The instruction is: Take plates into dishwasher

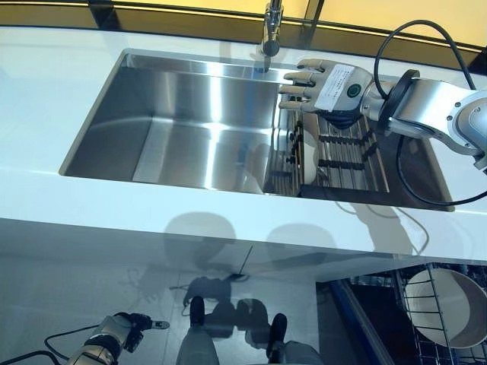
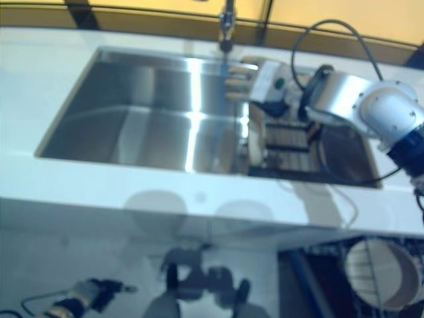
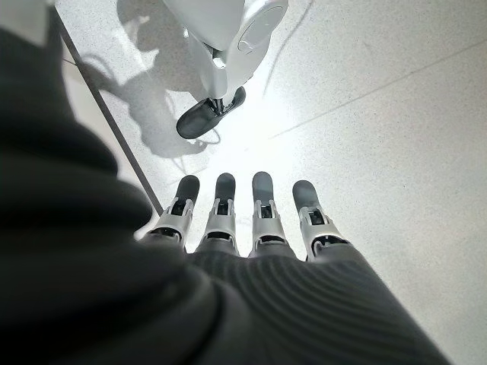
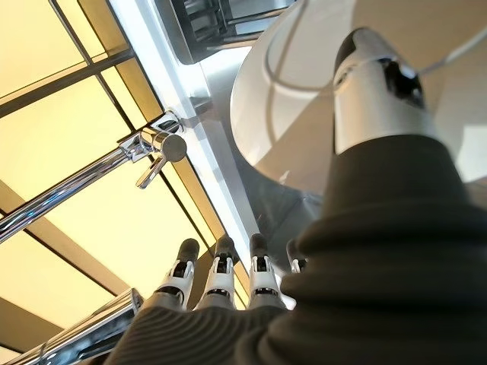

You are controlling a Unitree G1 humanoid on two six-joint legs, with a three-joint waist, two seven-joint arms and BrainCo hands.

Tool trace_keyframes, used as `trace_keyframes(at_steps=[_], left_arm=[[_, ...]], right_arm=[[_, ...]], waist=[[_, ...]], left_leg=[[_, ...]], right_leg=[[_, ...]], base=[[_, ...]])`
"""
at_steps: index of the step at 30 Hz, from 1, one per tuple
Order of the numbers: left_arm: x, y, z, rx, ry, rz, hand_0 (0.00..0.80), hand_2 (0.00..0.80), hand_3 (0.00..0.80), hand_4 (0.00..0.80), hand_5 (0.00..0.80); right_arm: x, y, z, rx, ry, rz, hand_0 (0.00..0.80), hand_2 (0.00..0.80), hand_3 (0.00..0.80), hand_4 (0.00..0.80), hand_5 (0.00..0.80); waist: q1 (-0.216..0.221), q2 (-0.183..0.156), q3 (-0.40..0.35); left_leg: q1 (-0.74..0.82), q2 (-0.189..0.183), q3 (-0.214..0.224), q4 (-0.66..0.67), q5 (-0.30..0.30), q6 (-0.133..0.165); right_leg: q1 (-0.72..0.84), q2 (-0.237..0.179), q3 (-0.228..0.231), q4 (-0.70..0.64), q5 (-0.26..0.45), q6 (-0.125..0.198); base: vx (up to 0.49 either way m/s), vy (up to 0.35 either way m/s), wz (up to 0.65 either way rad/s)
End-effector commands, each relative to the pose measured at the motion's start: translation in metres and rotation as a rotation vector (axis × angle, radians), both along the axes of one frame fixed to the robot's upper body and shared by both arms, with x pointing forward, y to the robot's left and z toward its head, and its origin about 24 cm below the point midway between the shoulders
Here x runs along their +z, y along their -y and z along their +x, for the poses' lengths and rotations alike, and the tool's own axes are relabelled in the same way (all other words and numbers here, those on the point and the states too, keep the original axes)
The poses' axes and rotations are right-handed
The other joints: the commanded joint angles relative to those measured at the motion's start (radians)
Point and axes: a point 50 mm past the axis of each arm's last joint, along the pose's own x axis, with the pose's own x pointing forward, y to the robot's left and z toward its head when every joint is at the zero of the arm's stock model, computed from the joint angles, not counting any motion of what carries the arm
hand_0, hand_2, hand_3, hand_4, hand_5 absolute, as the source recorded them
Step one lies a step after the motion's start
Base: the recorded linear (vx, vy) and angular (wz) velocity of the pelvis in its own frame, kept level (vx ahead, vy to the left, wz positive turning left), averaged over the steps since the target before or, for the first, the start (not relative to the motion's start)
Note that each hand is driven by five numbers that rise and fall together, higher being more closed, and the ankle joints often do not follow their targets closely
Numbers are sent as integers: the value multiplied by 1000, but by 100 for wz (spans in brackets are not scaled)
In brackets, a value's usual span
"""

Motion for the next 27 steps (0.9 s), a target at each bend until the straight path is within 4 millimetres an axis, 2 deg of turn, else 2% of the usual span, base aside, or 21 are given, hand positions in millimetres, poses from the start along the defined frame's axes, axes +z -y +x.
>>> trace_keyframes(at_steps=[1, 21, 22, 24, 27], left_arm=[[17, -20, 14, 6, 51, 44, 0, 0, 0, 0, 0], [23, -22, 22, 1, 72, 38, 0, 0, 0, 0, 0], [23, -22, 22, 0, 74, 38, 0, 0, 0, 0, 0], [23, -22, 22, -1, 74, 35, 0, 0, 0, 0, 0], [23, -22, 23, -4, 75, 33, 0, 0, 0, 0, 0]], right_arm=[[11, -4, -5, 17, 45, -25, 0, 0, 0, 0, 0], [-27, 5, 6, -27, -46, -170, 0, 0, 0, 0, 0], [-29, 6, 8, -35, -45, -191, 66, 66, 66, 66, 66], [-32, 6, 9, -43, -45, -206, 800, 800, 800, 800, 800], [-32, 10, 13, -63, -28, -209, 800, 800, 800, 800, 800]], waist=[[33, -55, 23], [45, -44, 47], [47, -43, 49], [49, -41, 49], [51, -39, 50]], left_leg=[[32, 17, 70, -2, -45, -20], [15, 16, 63, -2, -40, -20], [13, 16, 62, -2, -39, -20], [11, 16, 62, -2, -38, -21], [10, 15, 61, -2, -38, -20]], right_leg=[[-17, -63, 32, -1, 6, 87], [-33, -69, 25, -1, 14, 87], [-35, -70, 24, -1, 15, 87], [-36, -71, 22, -1, 16, 87], [-36, -72, 20, -1, 17, 86]], base=[[0, 0, 0], [0, 0, 0], [0, 0, 0], [0, 0, 0], [0, 0, 0]])
